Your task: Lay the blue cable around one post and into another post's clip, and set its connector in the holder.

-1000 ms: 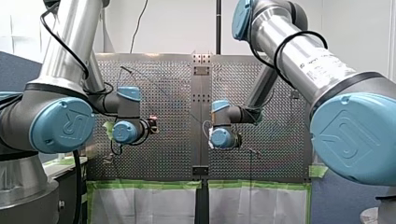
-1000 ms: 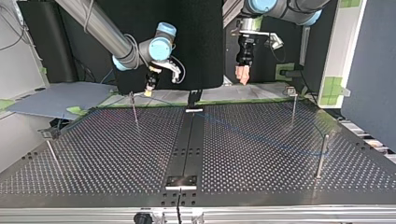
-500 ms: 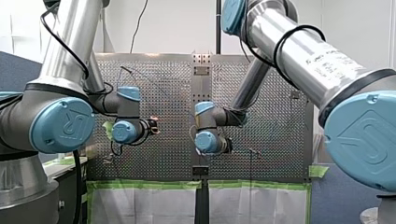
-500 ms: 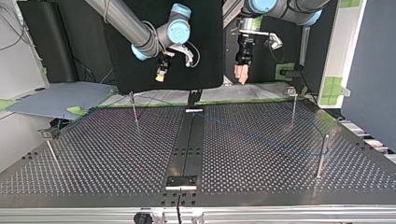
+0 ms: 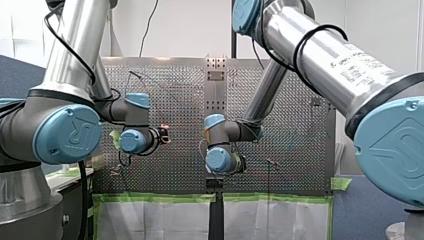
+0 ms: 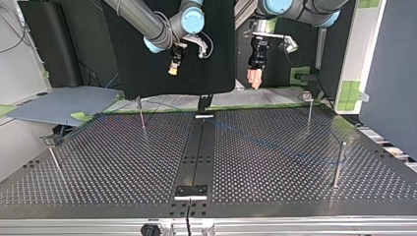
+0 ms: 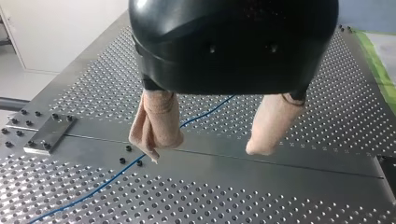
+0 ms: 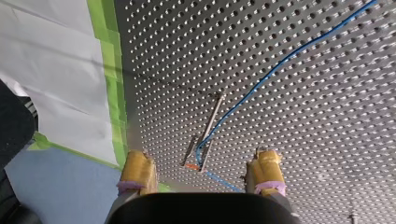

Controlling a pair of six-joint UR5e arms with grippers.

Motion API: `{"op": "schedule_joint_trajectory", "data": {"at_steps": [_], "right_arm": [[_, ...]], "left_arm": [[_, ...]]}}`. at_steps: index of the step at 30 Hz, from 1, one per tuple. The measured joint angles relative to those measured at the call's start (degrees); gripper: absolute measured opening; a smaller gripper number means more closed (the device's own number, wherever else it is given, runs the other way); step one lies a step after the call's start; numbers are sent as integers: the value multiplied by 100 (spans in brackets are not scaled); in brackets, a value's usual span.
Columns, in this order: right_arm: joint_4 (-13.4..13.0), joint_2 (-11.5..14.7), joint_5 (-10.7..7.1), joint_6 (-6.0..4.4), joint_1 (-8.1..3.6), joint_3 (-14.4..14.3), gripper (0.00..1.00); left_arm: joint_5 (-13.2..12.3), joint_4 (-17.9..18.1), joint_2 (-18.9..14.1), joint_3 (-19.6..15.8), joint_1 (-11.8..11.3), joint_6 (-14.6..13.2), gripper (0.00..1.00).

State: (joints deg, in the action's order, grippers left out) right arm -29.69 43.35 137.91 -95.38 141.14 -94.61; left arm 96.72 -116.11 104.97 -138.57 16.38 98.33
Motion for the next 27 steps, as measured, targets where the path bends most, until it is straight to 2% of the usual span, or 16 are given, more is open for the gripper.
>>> {"op": "schedule_joint_trajectory", "data": {"at_steps": [5, 9, 13, 20, 23, 27], "right_arm": [[-233, 0, -232, -7, -225, -155, 99], [-398, 2, -398, 93, -389, -188, 99], [-580, 3, -579, 263, -571, -192, 99], [-954, 3, -954, 634, -933, -193, 99], [-1102, 3, -1101, 782, -999, -194, 99], [-1302, 3, -1301, 981, -1007, -193, 99]], "left_arm": [[-35, 29, 0, 0, -3, 42, 100], [-89, 64, 0, 0, -16, 89, 100], [-242, 169, 0, 0, -46, 237, 100], [-533, 169, 0, 0, -81, 563, 100], [-572, 166, 0, 0, -87, 702, 100], [-559, 121, 0, 1, -90, 785, 100]]}}
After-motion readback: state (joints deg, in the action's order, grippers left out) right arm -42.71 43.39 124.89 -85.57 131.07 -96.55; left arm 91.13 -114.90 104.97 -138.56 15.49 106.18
